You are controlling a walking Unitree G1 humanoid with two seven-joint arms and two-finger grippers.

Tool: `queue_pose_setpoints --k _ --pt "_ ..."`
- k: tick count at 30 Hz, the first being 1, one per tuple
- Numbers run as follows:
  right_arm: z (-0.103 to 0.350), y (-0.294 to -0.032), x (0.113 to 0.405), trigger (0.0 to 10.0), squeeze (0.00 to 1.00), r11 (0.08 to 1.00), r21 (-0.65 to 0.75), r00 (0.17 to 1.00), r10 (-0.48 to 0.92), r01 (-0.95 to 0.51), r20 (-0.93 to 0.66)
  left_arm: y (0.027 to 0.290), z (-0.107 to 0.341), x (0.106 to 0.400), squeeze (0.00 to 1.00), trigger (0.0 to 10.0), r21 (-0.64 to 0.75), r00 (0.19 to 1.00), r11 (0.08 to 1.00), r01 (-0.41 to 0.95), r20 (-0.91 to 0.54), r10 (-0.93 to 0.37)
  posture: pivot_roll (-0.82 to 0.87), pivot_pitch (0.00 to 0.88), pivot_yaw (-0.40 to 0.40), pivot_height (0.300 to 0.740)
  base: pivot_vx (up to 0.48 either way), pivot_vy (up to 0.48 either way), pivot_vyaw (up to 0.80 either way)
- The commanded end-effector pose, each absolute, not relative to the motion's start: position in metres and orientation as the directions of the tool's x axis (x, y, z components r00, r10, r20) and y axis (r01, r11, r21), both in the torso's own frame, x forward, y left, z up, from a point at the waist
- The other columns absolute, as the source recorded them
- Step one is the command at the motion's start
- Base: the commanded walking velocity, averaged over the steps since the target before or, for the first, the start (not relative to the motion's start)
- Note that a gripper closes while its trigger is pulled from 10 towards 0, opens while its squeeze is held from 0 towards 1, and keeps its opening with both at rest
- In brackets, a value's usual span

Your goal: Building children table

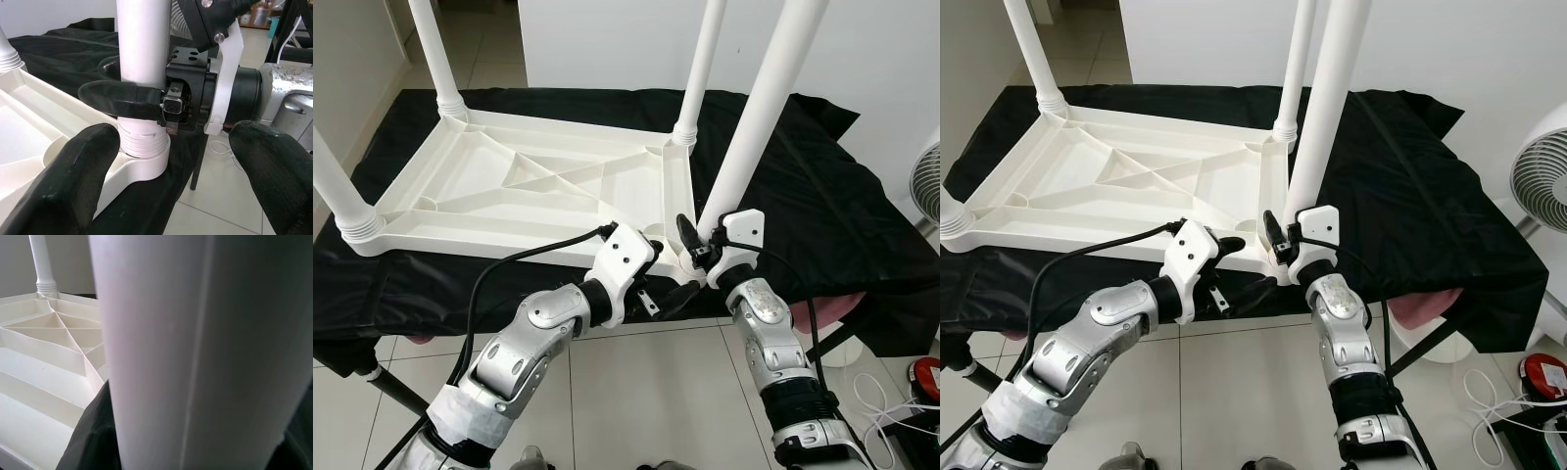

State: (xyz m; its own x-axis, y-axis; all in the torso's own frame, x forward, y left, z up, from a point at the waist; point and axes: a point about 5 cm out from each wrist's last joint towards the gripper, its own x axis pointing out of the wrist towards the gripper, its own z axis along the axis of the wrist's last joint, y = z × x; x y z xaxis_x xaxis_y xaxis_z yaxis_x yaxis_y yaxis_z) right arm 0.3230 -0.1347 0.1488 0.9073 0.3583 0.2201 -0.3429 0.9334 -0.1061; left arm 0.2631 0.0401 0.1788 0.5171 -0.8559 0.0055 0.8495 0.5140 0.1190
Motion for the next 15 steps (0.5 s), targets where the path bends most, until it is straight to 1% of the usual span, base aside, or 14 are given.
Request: queue_pose_setpoints --k 1,9,15 --pt "0.129 -0.136 0.317 10.0 0.00 0.923 -0.098 0.914 0.382 -0.371 0.138 0.036 0.176 0.256 0.00 10.0 0.115 0.418 0.413 0.903 -0.021 -0.908 0.02 0.070 -0.026 0.740 0.000 0.000 0.00" --pt "0.123 -0.146 0.315 10.0 0.00 0.911 -0.129 0.906 0.406 -0.392 0.121 0.036 0.177 0.257 0.00 10.0 0.115 0.415 0.410 0.905 -0.022 -0.910 0.01 0.071 -0.017 0.740 0.000 0.000 0.00" --pt "0.124 -0.150 0.321 10.0 0.00 0.894 -0.162 0.895 0.435 -0.417 0.101 0.036 0.180 0.258 0.00 10.0 0.123 0.412 0.406 0.905 -0.021 -0.911 0.02 0.068 -0.013 0.740 0.000 0.000 0.00"
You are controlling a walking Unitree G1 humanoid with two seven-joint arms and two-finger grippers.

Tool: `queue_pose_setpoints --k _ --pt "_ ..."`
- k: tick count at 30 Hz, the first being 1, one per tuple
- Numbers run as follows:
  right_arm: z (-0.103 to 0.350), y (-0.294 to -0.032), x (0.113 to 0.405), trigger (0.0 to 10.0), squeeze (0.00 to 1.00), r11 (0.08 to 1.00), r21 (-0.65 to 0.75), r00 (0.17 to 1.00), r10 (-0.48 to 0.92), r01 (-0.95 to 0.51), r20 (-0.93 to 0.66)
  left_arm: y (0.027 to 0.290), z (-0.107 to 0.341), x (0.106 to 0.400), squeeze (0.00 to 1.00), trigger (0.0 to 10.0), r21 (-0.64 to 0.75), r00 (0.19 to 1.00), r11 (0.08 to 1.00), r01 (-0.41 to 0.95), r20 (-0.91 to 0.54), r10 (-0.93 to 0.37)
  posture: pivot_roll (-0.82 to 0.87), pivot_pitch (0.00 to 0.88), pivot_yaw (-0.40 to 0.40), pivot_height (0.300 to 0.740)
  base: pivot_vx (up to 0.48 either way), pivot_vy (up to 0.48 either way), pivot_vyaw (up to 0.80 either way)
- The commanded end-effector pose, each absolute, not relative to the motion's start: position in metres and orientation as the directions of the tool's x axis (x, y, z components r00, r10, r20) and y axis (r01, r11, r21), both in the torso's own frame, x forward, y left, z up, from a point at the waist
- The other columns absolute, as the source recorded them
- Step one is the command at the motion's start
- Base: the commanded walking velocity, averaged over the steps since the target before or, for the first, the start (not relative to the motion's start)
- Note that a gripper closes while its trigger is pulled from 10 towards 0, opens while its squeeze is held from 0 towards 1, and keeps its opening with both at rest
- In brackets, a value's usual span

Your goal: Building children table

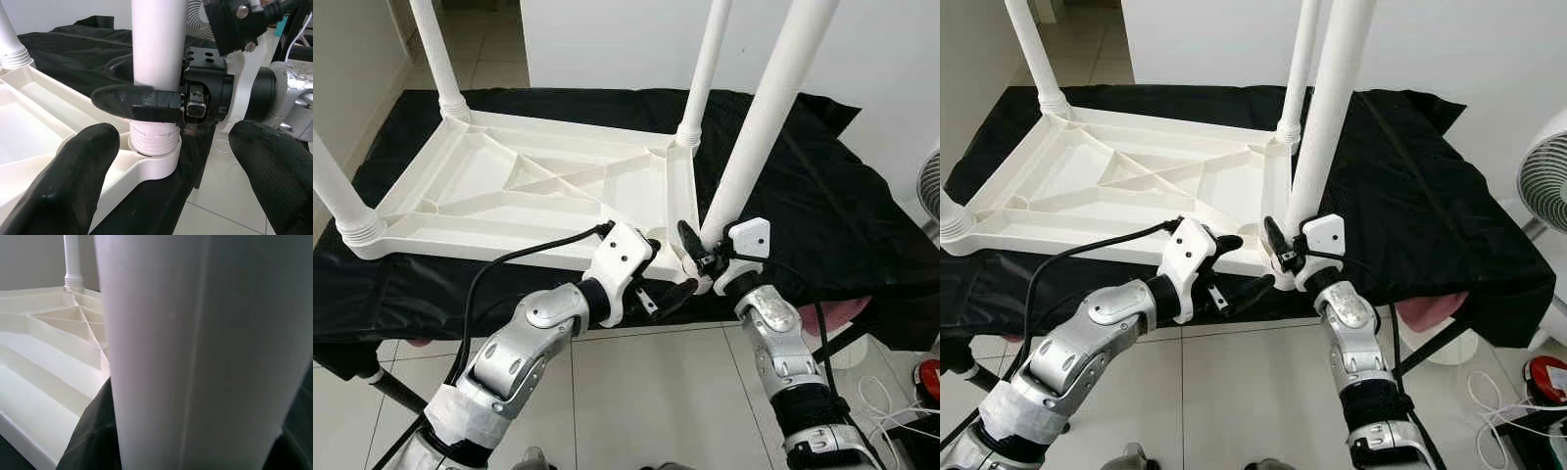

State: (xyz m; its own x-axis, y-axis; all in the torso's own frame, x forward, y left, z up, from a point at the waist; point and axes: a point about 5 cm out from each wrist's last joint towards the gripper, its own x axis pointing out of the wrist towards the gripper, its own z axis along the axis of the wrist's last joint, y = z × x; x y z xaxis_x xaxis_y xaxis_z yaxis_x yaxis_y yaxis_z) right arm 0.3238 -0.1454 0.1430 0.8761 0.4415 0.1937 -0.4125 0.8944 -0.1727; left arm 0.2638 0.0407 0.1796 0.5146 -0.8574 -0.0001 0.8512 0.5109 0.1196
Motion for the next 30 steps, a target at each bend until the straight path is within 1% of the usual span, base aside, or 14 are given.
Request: queue_pose_setpoints --k 1,6,17,19,23,30 --pt "0.122 -0.149 0.323 10.0 0.00 0.889 -0.164 0.891 0.445 -0.427 0.091 0.037 0.181 0.258 0.00 10.0 0.125 0.412 0.406 0.905 -0.019 -0.911 0.02 0.067 -0.015 0.740 0.000 0.000 0.00" --pt "0.121 -0.148 0.323 10.0 0.00 0.884 -0.161 0.886 0.455 -0.438 0.085 0.037 0.182 0.258 0.00 10.0 0.127 0.413 0.407 0.904 -0.018 -0.911 0.02 0.069 -0.017 0.740 0.000 0.000 0.00" --pt "0.113 -0.145 0.318 10.0 0.00 0.873 -0.091 0.871 0.486 -0.480 0.070 0.039 0.184 0.259 0.00 10.0 0.133 0.419 0.414 0.901 -0.015 -0.908 0.02 0.066 -0.015 0.740 0.000 0.000 0.00" --pt "0.109 -0.146 0.318 10.0 0.00 0.882 -0.042 0.880 0.472 -0.470 0.052 0.039 0.184 0.259 0.00 10.0 0.135 0.419 0.413 0.901 -0.015 -0.908 0.02 0.060 -0.014 0.740 0.000 0.000 0.00" --pt "0.106 -0.149 0.319 10.0 0.00 0.894 -0.002 0.894 0.448 -0.448 0.022 0.039 0.185 0.258 0.00 10.0 0.138 0.414 0.408 0.902 -0.014 -0.910 0.02 0.058 -0.014 0.740 0.000 0.000 0.00" --pt "0.100 -0.152 0.322 10.0 0.00 0.907 0.012 0.906 0.421 -0.421 -0.029 0.039 0.186 0.257 0.00 10.0 0.140 0.409 0.403 0.904 -0.013 -0.913 0.03 0.055 -0.017 0.740 0.000 0.000 0.00"
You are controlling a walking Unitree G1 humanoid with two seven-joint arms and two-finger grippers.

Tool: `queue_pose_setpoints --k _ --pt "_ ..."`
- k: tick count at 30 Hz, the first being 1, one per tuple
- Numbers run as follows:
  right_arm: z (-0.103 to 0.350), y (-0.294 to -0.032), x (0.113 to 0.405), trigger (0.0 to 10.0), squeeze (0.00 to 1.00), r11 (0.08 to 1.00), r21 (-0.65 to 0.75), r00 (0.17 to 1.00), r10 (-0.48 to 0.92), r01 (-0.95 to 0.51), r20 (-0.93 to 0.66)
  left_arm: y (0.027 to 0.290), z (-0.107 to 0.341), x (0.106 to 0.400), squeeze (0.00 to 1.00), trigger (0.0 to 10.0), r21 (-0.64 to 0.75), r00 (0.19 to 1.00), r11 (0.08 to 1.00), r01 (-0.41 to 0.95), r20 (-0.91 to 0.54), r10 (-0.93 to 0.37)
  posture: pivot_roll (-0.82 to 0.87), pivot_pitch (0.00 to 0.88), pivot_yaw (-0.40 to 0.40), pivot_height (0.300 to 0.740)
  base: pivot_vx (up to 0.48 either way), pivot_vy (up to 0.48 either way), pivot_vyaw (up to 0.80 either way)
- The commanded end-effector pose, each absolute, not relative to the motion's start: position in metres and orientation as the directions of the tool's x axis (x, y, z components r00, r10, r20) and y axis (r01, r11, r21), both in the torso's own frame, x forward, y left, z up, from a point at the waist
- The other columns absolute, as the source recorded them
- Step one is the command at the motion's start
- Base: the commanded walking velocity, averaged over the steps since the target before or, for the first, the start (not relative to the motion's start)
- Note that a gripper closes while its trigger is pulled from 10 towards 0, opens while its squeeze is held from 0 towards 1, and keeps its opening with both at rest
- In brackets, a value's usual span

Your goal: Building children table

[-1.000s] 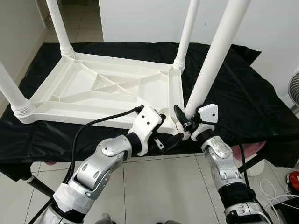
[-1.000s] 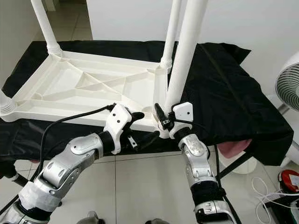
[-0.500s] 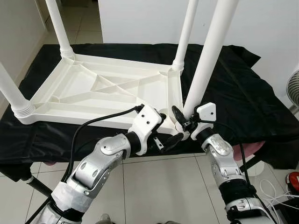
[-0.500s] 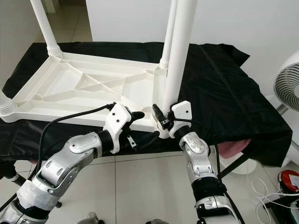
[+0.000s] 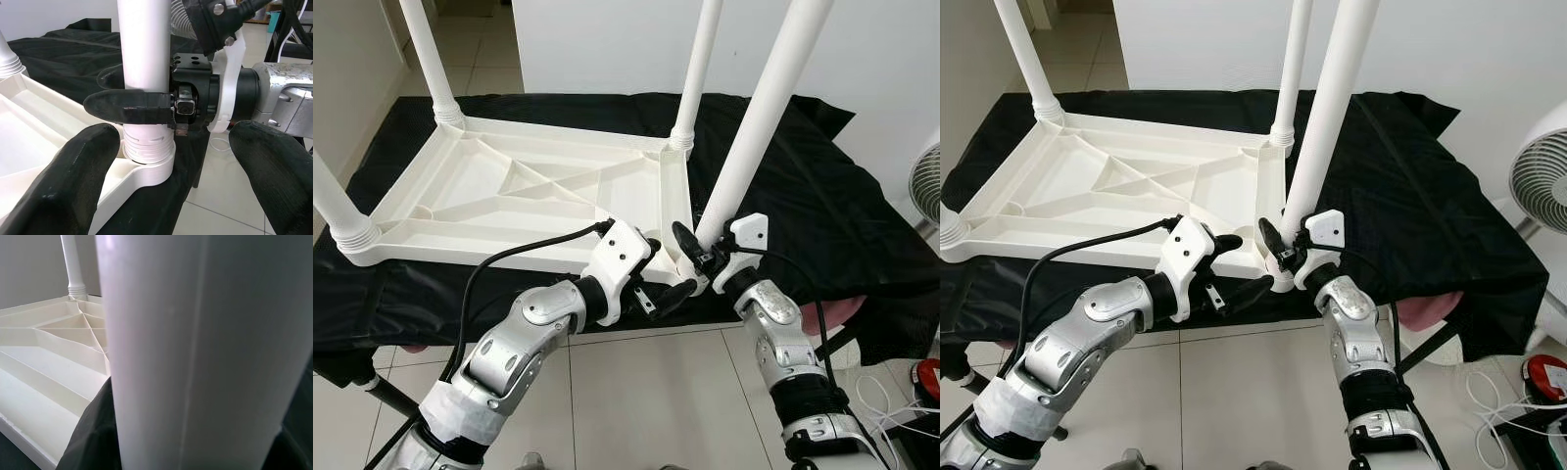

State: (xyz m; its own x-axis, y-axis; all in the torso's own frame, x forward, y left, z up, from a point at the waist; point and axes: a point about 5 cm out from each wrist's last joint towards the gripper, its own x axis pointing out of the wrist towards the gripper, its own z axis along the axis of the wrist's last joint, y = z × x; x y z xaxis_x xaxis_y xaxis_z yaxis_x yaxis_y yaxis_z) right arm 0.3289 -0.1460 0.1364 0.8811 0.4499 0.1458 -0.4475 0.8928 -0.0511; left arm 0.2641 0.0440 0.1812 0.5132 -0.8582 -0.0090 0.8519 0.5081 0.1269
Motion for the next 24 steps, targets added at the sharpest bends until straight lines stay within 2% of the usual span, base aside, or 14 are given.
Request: queue_pose_setpoints --k 1,24 --pt "0.100 -0.152 0.322 10.0 0.00 0.907 0.014 0.907 0.421 -0.420 -0.030 0.039 0.186 0.257 0.00 10.0 0.140 0.409 0.403 0.904 -0.013 -0.913 0.03 0.055 -0.017 0.740 0.000 0.000 0.00" --pt "0.107 -0.157 0.334 10.0 0.00 0.933 0.098 0.934 0.352 -0.345 -0.064 0.040 0.186 0.255 0.00 10.0 0.143 0.416 0.410 0.901 -0.015 -0.909 0.03 0.058 -0.022 0.740 0.000 0.000 0.00"
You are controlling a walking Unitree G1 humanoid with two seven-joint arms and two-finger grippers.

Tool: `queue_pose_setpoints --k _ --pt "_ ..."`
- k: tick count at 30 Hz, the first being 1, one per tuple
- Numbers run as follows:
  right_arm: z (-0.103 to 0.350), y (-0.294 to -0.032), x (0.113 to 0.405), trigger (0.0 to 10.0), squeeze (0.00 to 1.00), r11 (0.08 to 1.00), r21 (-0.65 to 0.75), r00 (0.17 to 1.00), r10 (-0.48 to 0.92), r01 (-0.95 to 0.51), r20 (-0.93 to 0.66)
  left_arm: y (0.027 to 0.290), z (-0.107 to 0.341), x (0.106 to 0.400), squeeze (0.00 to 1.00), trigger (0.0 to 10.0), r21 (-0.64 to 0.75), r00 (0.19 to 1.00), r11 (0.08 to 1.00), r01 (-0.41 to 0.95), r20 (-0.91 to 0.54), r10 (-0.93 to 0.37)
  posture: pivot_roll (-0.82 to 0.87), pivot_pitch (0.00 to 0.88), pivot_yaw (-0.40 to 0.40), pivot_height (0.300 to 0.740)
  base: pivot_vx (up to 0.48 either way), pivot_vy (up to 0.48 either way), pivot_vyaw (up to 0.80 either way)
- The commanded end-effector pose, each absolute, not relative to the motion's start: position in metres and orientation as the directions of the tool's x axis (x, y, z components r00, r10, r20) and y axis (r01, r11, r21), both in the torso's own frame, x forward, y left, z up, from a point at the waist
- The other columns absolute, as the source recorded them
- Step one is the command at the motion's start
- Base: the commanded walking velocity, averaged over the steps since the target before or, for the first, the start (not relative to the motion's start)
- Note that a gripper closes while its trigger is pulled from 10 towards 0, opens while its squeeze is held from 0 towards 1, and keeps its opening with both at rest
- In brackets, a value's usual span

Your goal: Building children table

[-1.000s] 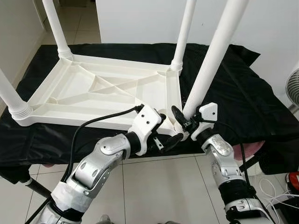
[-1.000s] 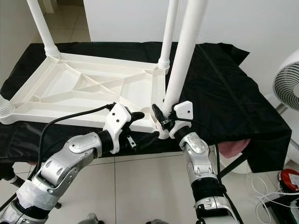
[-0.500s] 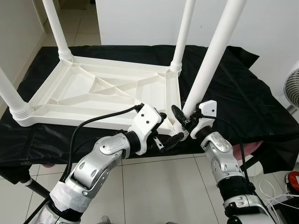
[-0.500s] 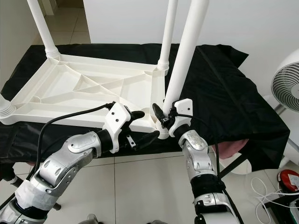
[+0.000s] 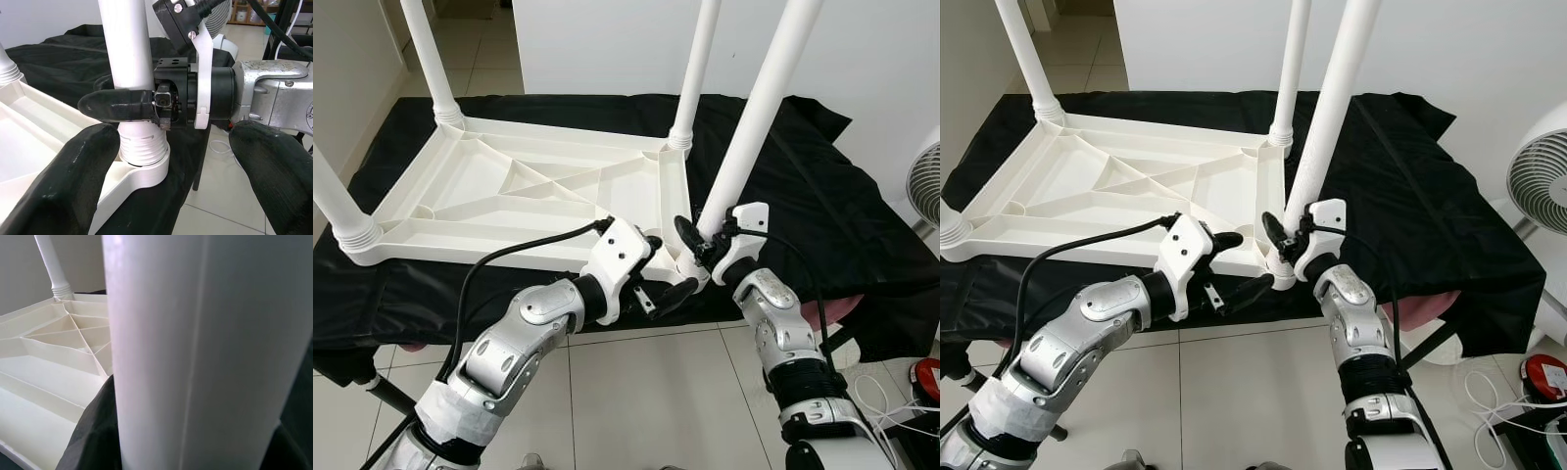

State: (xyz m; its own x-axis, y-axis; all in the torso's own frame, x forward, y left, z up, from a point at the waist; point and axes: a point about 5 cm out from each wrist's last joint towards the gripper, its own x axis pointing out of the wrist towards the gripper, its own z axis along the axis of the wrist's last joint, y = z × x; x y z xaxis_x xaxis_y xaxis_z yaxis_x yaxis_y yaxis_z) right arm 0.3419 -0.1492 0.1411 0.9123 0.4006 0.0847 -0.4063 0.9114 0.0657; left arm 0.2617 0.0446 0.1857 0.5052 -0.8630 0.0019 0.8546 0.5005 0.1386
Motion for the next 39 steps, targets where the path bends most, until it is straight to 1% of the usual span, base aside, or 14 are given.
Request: queue_pose_setpoints --k 1,3,9,12,16,19,21,22,25,26,28,31,36,39 --pt "0.107 -0.157 0.332 10.0 0.00 0.934 0.076 0.935 0.353 -0.349 -0.046 0.041 0.187 0.255 0.00 10.0 0.142 0.417 0.411 0.900 -0.014 -0.909 0.03 0.061 -0.022 0.740 0.000 0.000 0.00" --pt "0.110 -0.157 0.325 10.0 0.00 0.933 0.030 0.934 0.356 -0.357 0.040 0.042 0.187 0.256 0.00 10.0 0.142 0.422 0.416 0.898 -0.012 -0.906 0.03 0.065 -0.021 0.740 0.000 0.000 0.00" --pt "0.103 -0.158 0.313 10.0 0.00 0.941 0.093 0.943 0.317 -0.326 0.098 0.044 0.188 0.257 0.00 10.0 0.144 0.431 0.424 0.894 -0.014 -0.902 0.04 0.077 -0.010 0.740 0.000 0.000 0.00" --pt "0.101 -0.158 0.311 10.0 0.00 0.944 0.108 0.948 0.302 -0.312 0.103 0.045 0.188 0.257 0.00 10.0 0.143 0.431 0.425 0.894 -0.015 -0.902 0.04 0.081 -0.006 0.740 0.000 0.000 0.00" --pt "0.092 -0.152 0.308 10.0 0.00 0.948 0.059 0.949 0.308 -0.312 0.064 0.048 0.189 0.258 0.00 10.0 0.144 0.435 0.428 0.892 -0.019 -0.900 0.04 0.084 0.000 0.740 0.000 0.000 0.00" --pt "0.091 -0.151 0.309 10.0 0.00 0.949 0.055 0.950 0.308 -0.311 0.054 0.048 0.189 0.259 0.00 10.0 0.144 0.436 0.429 0.892 -0.020 -0.900 0.04 0.083 0.000 0.740 0.000 0.000 0.00" --pt "0.092 -0.151 0.311 10.0 0.00 0.948 -0.012 0.947 0.317 -0.317 0.049 0.048 0.189 0.259 0.00 10.0 0.146 0.438 0.431 0.890 -0.020 -0.899 0.04 0.083 0.000 0.740 0.000 0.000 0.00" --pt "0.092 -0.151 0.311 10.0 0.00 0.948 -0.012 0.947 0.317 -0.317 0.049 0.048 0.189 0.259 0.00 10.0 0.146 0.438 0.431 0.890 -0.020 -0.899 0.04 0.083 0.000 0.740 0.000 0.000 0.00" --pt "0.092 -0.148 0.314 10.0 0.00 0.931 -0.097 0.935 0.354 -0.351 0.015 0.049 0.190 0.260 0.00 10.0 0.147 0.442 0.435 0.888 -0.018 -0.897 0.04 0.083 -0.003 0.740 0.000 0.000 0.00" --pt "0.092 -0.148 0.314 10.0 0.00 0.931 -0.097 0.935 0.354 -0.351 0.015 0.049 0.190 0.260 0.00 10.0 0.147 0.442 0.435 0.888 -0.018 -0.897 0.04 0.083 -0.003 0.740 0.000 0.000 0.00" --pt "0.095 -0.145 0.315 10.0 0.00 0.896 -0.197 0.914 0.406 -0.398 -0.003 0.049 0.190 0.260 0.00 10.0 0.148 0.446 0.439 0.886 -0.016 -0.895 0.04 0.083 -0.007 0.740 0.000 0.000 0.00" --pt "0.095 -0.144 0.313 10.0 0.00 0.883 -0.232 0.908 0.419 -0.407 0.001 0.049 0.191 0.260 0.00 10.0 0.148 0.448 0.441 0.885 -0.014 -0.894 0.04 0.084 -0.009 0.740 0.000 0.000 0.00" --pt "0.091 -0.144 0.311 10.0 0.00 0.882 -0.217 0.904 0.427 -0.418 -0.009 0.049 0.191 0.259 0.00 10.0 0.146 0.451 0.445 0.883 -0.009 -0.892 0.04 0.087 -0.013 0.740 0.000 0.000 0.00" --pt "0.089 -0.146 0.311 10.0 0.00 0.900 -0.152 0.911 0.412 -0.409 -0.008 0.049 0.192 0.259 0.00 10.0 0.145 0.452 0.446 0.883 -0.008 -0.892 0.04 0.088 -0.014 0.740 0.000 0.000 0.00"
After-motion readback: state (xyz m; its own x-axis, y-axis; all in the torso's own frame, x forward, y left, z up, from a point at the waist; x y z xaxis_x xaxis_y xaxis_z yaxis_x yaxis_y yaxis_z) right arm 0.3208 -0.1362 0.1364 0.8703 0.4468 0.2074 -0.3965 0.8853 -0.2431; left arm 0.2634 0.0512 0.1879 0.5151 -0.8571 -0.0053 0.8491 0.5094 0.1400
